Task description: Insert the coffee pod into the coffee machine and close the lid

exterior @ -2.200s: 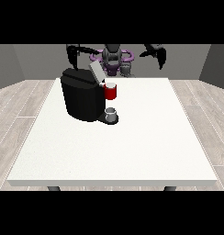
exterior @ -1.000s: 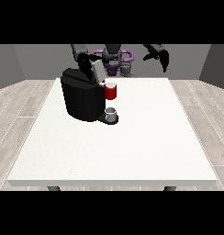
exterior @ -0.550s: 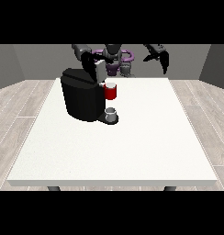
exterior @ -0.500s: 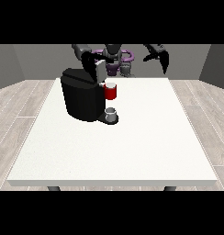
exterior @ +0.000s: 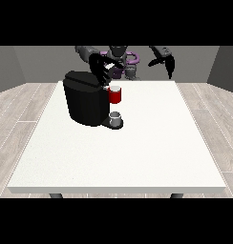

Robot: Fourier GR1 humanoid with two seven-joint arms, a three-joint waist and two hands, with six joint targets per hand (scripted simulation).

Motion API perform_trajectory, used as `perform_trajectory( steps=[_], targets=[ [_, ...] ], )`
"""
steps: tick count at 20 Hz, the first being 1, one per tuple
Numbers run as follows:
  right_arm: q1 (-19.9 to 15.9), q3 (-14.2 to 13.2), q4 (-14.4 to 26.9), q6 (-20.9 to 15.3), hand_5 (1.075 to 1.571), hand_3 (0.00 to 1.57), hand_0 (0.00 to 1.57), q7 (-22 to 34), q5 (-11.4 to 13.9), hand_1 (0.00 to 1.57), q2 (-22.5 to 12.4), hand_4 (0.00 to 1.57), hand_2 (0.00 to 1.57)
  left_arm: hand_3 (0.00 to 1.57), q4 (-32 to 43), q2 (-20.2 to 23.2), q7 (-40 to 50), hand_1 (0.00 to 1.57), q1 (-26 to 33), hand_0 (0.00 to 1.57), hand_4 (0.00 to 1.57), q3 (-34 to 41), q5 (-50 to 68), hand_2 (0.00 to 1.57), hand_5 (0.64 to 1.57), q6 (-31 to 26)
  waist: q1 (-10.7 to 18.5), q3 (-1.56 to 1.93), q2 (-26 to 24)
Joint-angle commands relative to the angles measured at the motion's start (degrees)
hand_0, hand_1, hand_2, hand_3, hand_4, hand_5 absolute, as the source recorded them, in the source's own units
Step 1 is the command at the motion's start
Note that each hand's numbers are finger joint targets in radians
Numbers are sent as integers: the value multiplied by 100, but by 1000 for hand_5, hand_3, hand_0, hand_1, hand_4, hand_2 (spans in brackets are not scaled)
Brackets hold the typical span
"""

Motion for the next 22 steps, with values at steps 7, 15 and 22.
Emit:
perform_trajectory(
  steps=[7, 15, 22],
  targets=[
    [-840, 264, -561, 98, 1571, 0, 0, 208, 124, 0, 139, 127, 0, 0, 41, 76, -20, 0, -430, 0, 397, -61, 78, 0, 1571, -205, 927, -121, 211],
    [-921, 174, -1253, 145, 1571, 0, 0, 902, 274, 0, -365, 0, 0, 0, 34, -50, -60, 0, -676, 0, 365, -254, 147, 0, 1571, -379, 1484, -118, 481],
    [-1281, 165, -1553, 66, 1571, 0, 0, 916, 379, 0, -492, 0, 0, 0, 29, 58, 91, 0, -1343, 0, 254, -254, 154, 0, 1571, -474, 1855, -118, 1164]
  ],
)
